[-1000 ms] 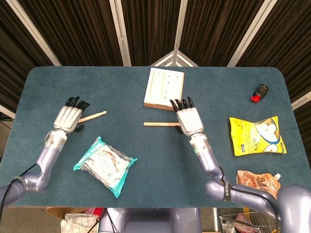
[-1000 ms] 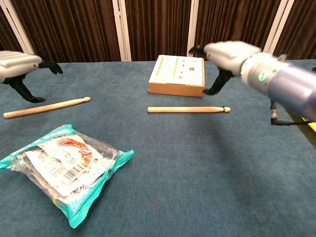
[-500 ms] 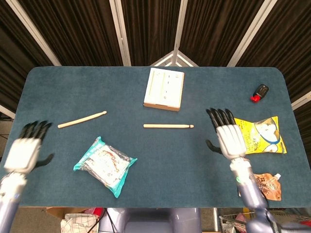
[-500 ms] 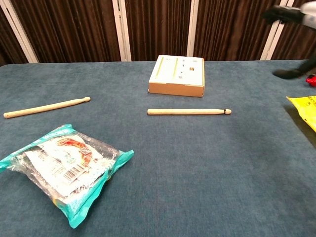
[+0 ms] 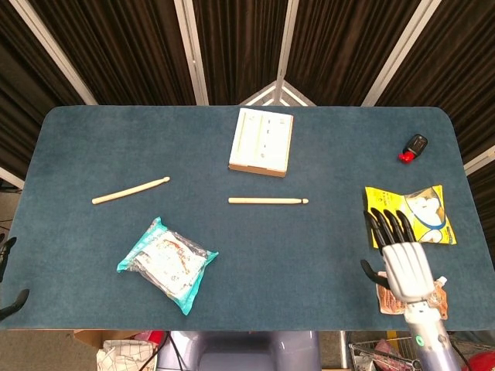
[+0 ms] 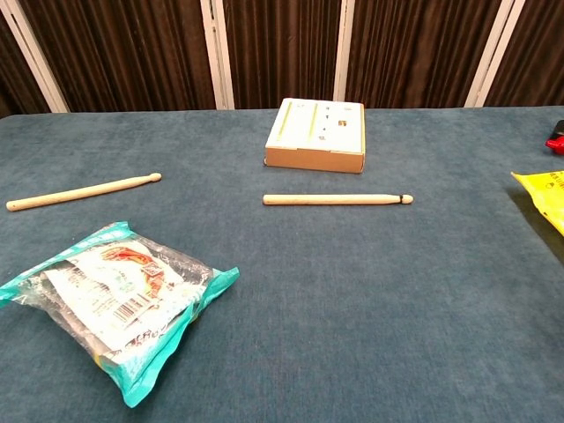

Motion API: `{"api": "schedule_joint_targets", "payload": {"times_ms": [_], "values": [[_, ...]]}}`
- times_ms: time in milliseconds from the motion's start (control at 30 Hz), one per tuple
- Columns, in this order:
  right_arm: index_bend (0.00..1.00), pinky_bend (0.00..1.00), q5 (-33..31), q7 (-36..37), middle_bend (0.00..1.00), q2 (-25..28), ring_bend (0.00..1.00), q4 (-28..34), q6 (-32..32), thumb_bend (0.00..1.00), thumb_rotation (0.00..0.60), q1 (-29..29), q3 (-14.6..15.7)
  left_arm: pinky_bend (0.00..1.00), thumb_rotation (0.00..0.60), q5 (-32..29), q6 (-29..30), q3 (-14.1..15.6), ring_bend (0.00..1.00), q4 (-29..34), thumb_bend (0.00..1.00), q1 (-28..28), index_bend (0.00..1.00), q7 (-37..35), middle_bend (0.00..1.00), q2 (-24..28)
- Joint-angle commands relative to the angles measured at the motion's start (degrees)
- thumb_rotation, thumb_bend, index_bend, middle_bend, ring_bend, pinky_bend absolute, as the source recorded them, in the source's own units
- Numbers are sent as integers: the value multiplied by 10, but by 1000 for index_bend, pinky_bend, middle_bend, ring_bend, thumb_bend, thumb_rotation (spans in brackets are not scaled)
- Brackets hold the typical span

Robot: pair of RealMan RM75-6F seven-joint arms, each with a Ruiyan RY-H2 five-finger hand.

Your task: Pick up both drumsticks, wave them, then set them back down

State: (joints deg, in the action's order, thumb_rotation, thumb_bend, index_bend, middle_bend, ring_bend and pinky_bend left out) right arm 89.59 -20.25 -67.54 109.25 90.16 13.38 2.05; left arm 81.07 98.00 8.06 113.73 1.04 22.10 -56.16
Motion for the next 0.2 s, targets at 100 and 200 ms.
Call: {"api": "schedule_joint_targets", "payload": {"times_ms": [100, 200], "values": [[31, 0, 86, -15, 93, 29, 64, 15, 54, 310, 600, -60, 56, 0, 600, 80, 41, -2, 0, -106, 368, -29, 88, -107, 6, -27], [31, 0, 95, -15, 93, 26, 64, 10, 63, 310, 600, -71, 58, 0, 600, 85, 47, -4, 0, -115, 368, -35, 88, -116, 6, -31]]}}
